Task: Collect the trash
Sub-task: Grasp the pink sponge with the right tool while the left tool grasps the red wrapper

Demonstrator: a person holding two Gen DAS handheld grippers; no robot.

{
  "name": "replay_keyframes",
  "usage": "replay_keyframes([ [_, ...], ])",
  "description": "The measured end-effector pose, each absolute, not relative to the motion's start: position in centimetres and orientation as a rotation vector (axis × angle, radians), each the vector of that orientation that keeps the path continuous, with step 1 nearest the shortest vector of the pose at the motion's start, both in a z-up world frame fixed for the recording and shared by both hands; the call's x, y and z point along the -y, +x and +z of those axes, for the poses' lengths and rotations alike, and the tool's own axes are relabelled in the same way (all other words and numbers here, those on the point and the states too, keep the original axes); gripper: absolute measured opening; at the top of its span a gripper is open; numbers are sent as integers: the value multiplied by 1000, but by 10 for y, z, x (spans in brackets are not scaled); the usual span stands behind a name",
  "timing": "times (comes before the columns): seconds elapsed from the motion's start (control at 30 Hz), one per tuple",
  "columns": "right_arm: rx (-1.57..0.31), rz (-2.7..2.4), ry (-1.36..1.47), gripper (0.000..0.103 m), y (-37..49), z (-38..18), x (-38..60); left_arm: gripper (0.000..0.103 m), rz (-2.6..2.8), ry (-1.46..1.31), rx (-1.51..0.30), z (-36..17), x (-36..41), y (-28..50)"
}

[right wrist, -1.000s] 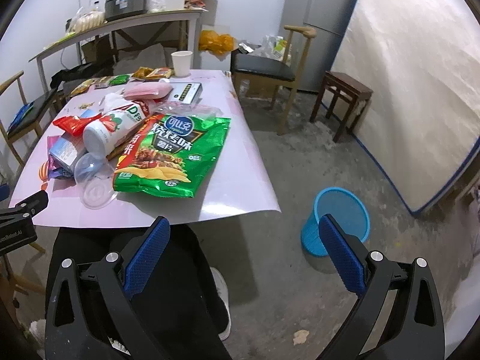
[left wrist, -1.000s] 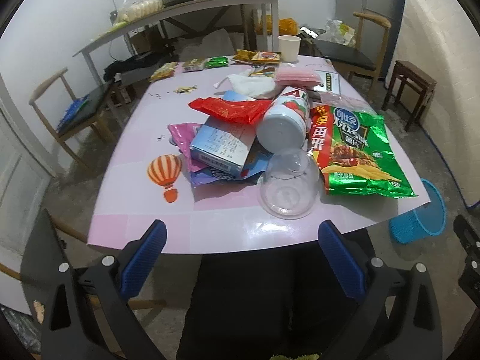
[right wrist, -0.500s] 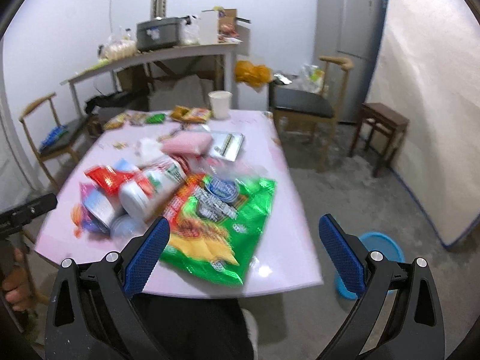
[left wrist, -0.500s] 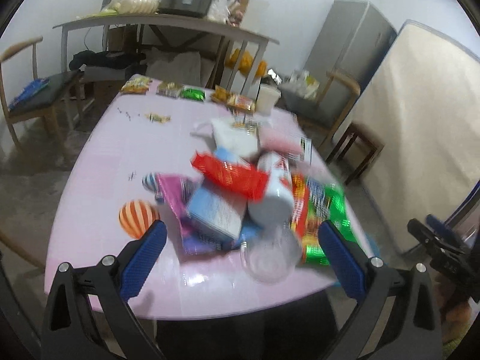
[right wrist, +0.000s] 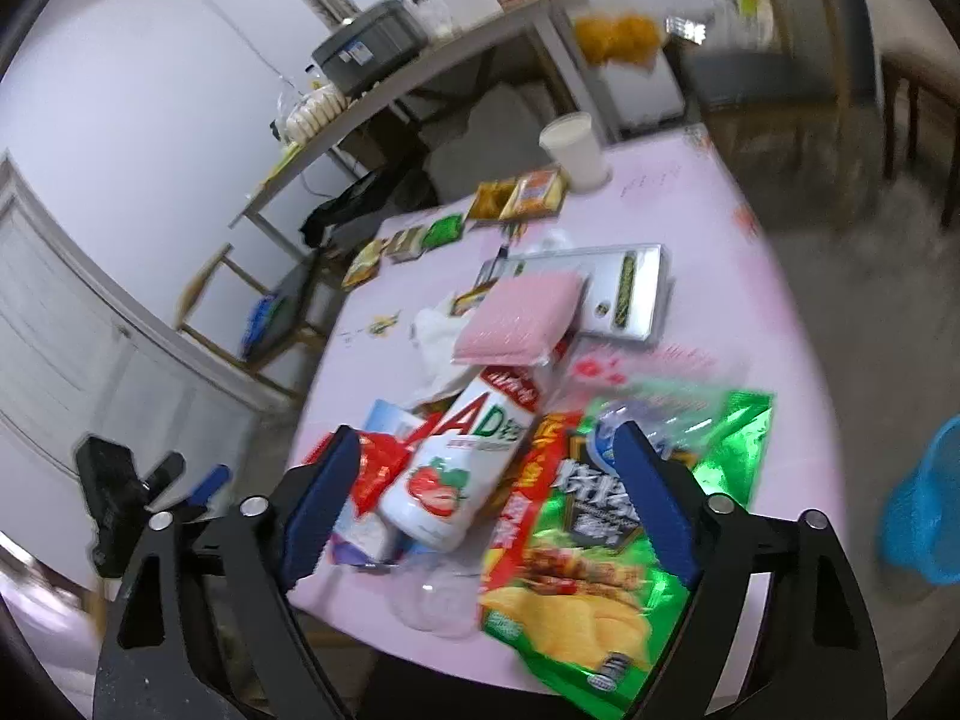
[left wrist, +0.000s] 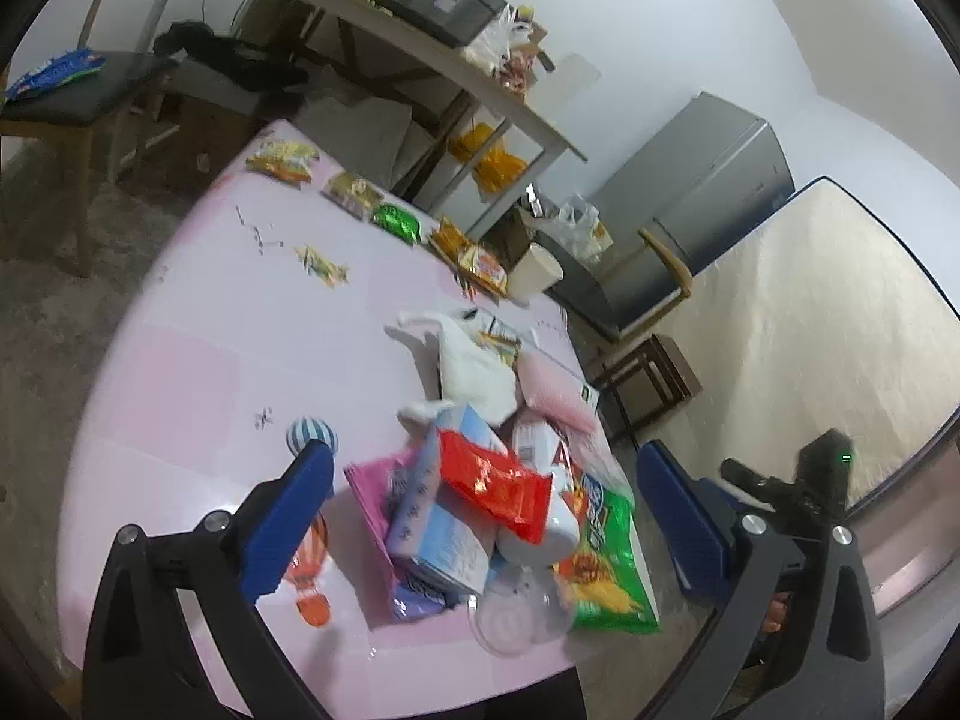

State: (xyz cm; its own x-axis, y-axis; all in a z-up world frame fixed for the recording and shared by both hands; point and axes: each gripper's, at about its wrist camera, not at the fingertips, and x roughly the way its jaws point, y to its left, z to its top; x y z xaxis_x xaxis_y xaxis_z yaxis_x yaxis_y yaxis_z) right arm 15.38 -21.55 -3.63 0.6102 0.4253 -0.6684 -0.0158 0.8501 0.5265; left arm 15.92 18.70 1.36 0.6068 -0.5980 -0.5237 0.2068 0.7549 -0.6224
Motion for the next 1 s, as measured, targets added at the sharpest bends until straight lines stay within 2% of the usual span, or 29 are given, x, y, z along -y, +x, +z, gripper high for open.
replay_keyframes([
  [0.13, -931, 328, 614, 69, 161, -53, 221, 99, -571, -547, -810, 9, -178, 164],
  [0.2, -946, 330, 649, 64, 162, -56, 226, 91, -610, -545, -846, 1, -167, 170],
  [0.27, -956, 328, 692, 60, 165, -61, 232, 81, -612, -535, -882, -8, -157, 176],
  [0.33, -954, 328, 738, 58, 164, -64, 239, 67, -582, -510, -933, -22, -142, 185],
  [0.4, -949, 333, 763, 58, 163, -64, 244, 62, -531, -457, -952, -32, -131, 191],
  [0.43, -946, 334, 768, 58, 162, -63, 246, 55, -502, -424, -960, -36, -126, 194],
  [0.47, -946, 333, 765, 58, 162, -64, 246, 52, -481, -398, -966, -40, -122, 196],
  [0.63, -967, 328, 765, 58, 162, -68, 250, 20, -416, -366, -991, -58, -118, 207],
  [0.73, -974, 321, 785, 58, 167, -72, 255, 12, -409, -407, -973, -61, -124, 208],
  [1.0, -1040, 296, 876, 58, 206, -91, 266, 9, -427, -480, -895, -59, -139, 202],
])
